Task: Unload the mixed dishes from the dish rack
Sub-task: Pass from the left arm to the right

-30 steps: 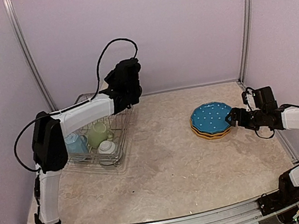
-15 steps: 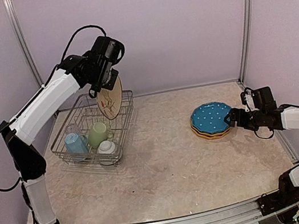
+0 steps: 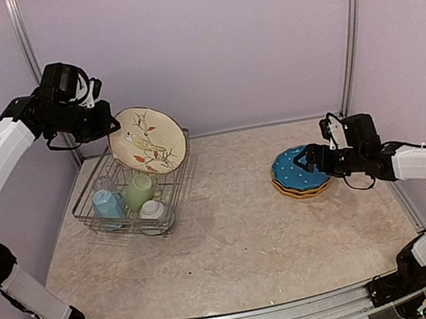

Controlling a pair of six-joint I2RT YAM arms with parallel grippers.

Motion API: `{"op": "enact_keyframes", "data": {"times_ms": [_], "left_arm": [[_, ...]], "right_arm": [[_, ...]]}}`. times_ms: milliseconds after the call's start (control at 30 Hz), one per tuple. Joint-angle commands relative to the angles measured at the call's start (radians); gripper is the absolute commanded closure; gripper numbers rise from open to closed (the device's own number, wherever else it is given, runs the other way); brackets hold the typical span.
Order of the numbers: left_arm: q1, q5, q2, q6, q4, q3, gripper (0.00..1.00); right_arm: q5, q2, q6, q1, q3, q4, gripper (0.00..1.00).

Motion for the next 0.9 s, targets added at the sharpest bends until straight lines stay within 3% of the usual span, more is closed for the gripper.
{"op": "enact_keyframes", "data": {"times_ms": [0, 300, 533, 600, 767, 867], "left_arm": [[0.023, 0.422, -0.067, -0.118, 0.300, -0.139, 1.00], [0.003, 0.550, -0.090, -0.132, 0.453, -0.354, 1.00], [-0.108, 0.467, -0.067, -0.054, 0.425, -0.355, 1.00], [-0.130, 0.456, -0.060, -0.049, 0.424, -0.356, 1.00], [-0.143, 0.433, -0.041, -0.046, 0.416, -0.354, 1.00], [-0.138, 0.408, -0.037, -0.038, 0.407, -0.350, 1.00]], "right_arm": [[-0.112, 0.049, 0.125, 0.093, 0.029, 0.182, 0.04], [-0.242, 0.281, 0.279, 0.305, 0.181, 0.437, 0.03], [-0.325, 0.410, 0.401, 0.362, 0.242, 0.608, 0.06], [-0.348, 0.442, 0.439, 0.366, 0.252, 0.655, 0.14], [-0.356, 0.485, 0.498, 0.376, 0.250, 0.724, 0.51], [-0.354, 0.487, 0.510, 0.377, 0.233, 0.747, 0.68]]}}
